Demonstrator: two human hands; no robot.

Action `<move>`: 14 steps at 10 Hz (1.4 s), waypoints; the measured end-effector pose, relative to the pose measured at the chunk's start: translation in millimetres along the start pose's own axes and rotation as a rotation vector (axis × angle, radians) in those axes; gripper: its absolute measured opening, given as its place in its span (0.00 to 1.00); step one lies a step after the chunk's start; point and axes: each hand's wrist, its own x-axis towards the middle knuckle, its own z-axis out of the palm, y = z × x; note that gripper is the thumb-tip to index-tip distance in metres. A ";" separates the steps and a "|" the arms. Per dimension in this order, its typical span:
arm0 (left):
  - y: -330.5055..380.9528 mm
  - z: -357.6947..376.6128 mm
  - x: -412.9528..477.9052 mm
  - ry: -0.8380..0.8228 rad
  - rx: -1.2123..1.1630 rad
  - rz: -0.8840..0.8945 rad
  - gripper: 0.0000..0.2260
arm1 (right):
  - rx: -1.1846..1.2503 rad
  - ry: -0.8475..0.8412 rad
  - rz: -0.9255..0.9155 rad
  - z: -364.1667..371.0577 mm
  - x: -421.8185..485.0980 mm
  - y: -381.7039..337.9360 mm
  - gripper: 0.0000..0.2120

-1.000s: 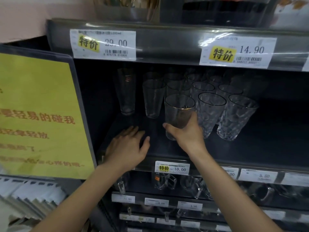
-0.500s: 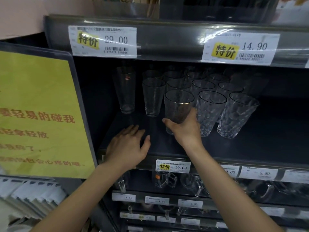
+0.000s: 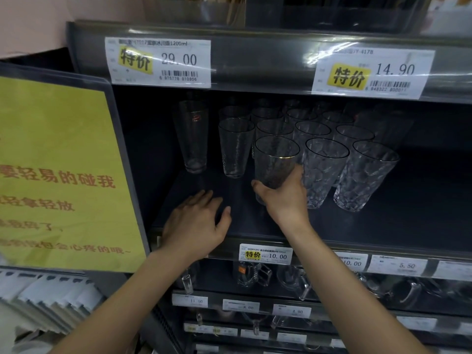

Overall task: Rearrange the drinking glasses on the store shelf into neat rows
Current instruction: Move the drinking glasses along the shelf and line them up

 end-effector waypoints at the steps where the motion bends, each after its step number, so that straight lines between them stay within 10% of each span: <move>1: 0.8 -0.9 -0.8 -0.002 -0.006 0.000 0.40 | 0.004 -0.004 -0.003 -0.8 -0.7 -0.6 0.32; 9: 1.4 -6.1 -3.0 0.013 -0.139 -0.041 0.23 | 0.026 -0.093 0.091 -16.2 -9.9 -2.6 0.33; 14: 87.1 -36.1 -20.2 0.118 -1.173 -0.015 0.06 | 0.087 -0.106 0.072 -154.5 -81.1 34.6 0.15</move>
